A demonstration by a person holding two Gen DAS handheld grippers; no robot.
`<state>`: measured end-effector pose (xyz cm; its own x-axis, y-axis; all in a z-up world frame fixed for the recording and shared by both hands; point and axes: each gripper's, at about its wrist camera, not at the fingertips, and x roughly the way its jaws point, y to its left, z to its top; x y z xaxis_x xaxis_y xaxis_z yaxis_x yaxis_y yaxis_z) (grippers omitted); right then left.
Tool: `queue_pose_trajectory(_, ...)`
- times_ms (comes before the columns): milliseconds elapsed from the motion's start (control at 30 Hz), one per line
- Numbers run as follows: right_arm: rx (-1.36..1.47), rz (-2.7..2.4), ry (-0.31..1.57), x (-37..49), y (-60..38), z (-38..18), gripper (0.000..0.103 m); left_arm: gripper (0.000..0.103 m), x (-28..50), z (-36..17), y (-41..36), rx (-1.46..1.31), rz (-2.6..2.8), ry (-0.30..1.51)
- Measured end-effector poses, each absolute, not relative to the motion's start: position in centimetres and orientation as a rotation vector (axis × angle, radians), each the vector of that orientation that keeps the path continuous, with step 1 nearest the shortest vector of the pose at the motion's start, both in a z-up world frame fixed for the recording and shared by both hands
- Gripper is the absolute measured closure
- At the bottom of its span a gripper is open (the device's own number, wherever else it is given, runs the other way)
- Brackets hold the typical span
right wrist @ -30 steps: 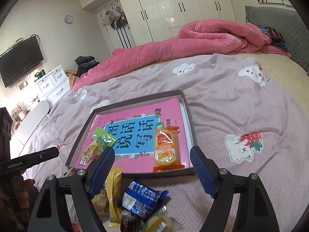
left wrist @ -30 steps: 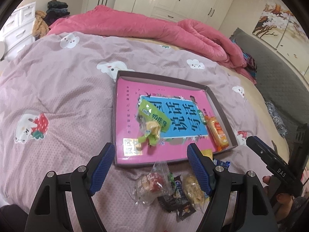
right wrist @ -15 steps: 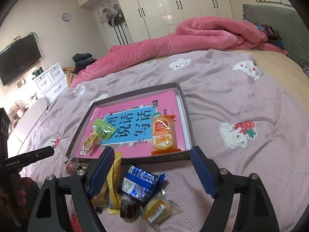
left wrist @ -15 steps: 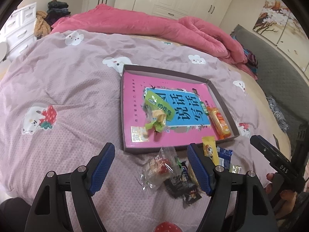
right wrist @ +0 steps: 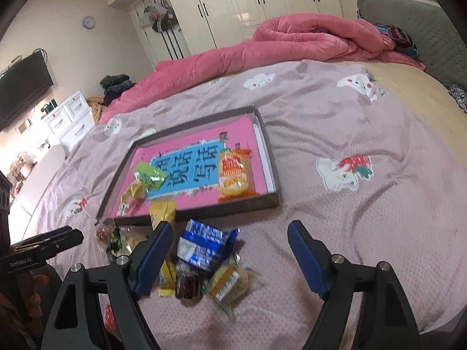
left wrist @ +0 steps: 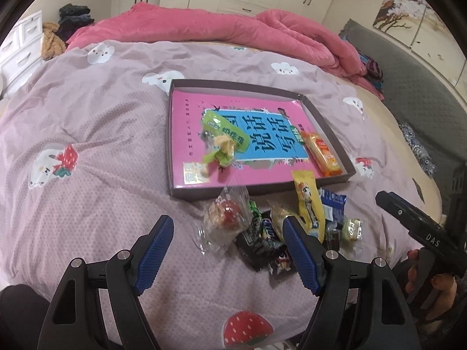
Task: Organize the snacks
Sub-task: 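Withdraw both tools from the tray back toward the snack pile, then grasp the clear red-candy bag with the left tool while the right tool grasps a small yellow-green packet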
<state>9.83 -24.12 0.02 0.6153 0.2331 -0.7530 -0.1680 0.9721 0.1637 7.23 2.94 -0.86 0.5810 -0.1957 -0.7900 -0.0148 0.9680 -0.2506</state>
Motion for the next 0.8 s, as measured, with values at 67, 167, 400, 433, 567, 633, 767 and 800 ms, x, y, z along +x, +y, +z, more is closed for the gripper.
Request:
queue_pose_trajectory(67,0.073,0.23,0.899,9.5,-24.0,-0.3,0.023,0.025,7.1,-1.0,2.8,-0.239,-0.113,0.955)
queue_pose_trajectory(167,0.069,0.229,0.922,9.0,-23.7,-0.7,0.023,0.025,6.9,-1.3,2.9,-0.246,-0.111,0.965)
queue_pose_trajectory(400,0.062,0.213,0.961,8.2,-23.6,-1.4,0.023,0.025,6.9,-1.7,3.1,-0.263,-0.099,0.972)
queue_pose_trajectory(433,0.064,0.214,0.965,8.2,-23.6,-1.5,0.023,0.025,6.9,-1.8,3.1,-0.269,-0.101,0.973)
queue_pose_trajectory(567,0.066,0.198,0.991,7.9,-23.8,-2.1,0.023,0.025,7.1,-2.4,3.0,-0.267,-0.093,0.981)
queue_pose_trajectory(633,0.079,0.192,1.005,7.9,-24.1,-2.4,0.023,0.025,7.2,-2.6,3.0,-0.262,-0.085,0.985)
queue_pose_trajectory(767,0.118,0.182,1.035,8.0,-24.8,-3.0,0.023,0.025,7.3,-2.8,3.1,-0.264,-0.081,0.985)
queue_pose_trajectory(800,0.128,0.182,1.042,8.1,-24.9,-3.2,0.023,0.025,7.4,-2.8,3.1,-0.266,-0.083,0.985)
